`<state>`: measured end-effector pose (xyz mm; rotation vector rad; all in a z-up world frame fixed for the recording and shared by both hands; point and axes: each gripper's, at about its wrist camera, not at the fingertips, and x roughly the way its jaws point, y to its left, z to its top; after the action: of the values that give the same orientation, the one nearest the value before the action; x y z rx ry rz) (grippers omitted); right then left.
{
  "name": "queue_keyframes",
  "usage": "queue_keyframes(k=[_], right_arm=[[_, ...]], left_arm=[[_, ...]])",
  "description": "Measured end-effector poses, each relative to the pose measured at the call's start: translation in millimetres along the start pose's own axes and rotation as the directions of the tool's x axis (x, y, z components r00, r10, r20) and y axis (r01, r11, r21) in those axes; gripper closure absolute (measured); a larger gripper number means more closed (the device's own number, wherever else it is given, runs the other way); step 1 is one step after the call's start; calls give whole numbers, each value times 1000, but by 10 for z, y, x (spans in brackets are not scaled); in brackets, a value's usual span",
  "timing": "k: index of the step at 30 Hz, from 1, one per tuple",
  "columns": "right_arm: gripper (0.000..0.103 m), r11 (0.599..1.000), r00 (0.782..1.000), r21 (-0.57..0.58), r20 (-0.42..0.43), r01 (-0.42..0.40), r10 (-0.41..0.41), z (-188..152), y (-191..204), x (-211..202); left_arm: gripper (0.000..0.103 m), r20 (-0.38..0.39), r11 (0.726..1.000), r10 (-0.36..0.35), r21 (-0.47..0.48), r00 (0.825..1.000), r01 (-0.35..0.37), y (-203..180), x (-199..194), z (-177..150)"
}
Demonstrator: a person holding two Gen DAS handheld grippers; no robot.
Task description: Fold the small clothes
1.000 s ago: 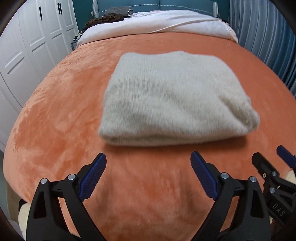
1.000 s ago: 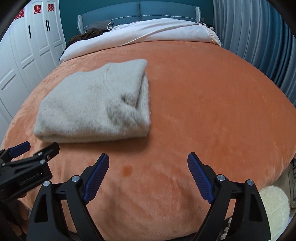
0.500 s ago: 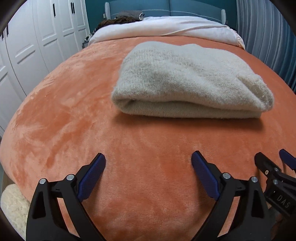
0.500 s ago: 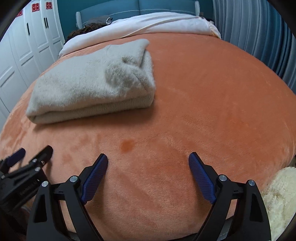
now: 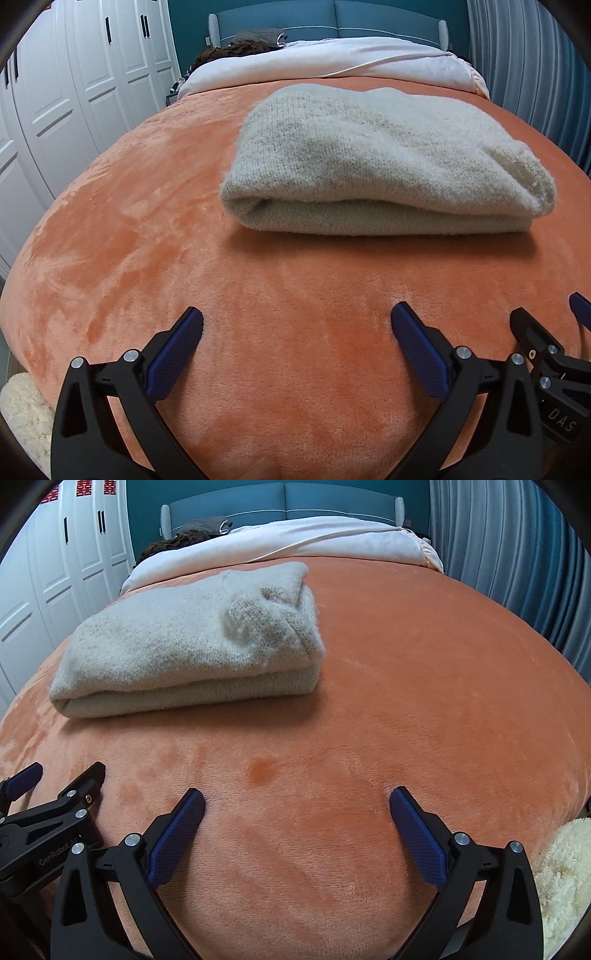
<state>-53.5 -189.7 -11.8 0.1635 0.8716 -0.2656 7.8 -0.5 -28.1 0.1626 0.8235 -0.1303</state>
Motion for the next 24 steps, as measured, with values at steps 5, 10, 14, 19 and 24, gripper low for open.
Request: queue_keyframes(k=[5, 10, 14, 19, 24], right_arm=[[5, 1000, 1000, -7, 1, 3, -3, -4, 60, -11], [5, 1000, 1000, -6, 0, 4, -4, -15, 95, -9], [5, 1000, 1000, -13, 0, 11, -11, -3, 94, -1], [5, 1000, 1000, -13, 1, 16, -16, -22, 140, -15], [5, 1000, 1000, -14, 1, 16, -16, -21, 139, -15]], left_arm=[[5, 1, 1000, 2, -1, 1000, -2, -10, -6, -2], [5, -1, 1000, 2, -9, 1000, -2, -21, -10, 4], [5, -1, 1000, 3, -13, 1000, -3, -30, -5, 10], [5, -2, 1000, 2, -12, 1000, -2, -24, -1, 12], [5, -1, 1000, -1, -13, 1000, 1, -24, 2, 14]])
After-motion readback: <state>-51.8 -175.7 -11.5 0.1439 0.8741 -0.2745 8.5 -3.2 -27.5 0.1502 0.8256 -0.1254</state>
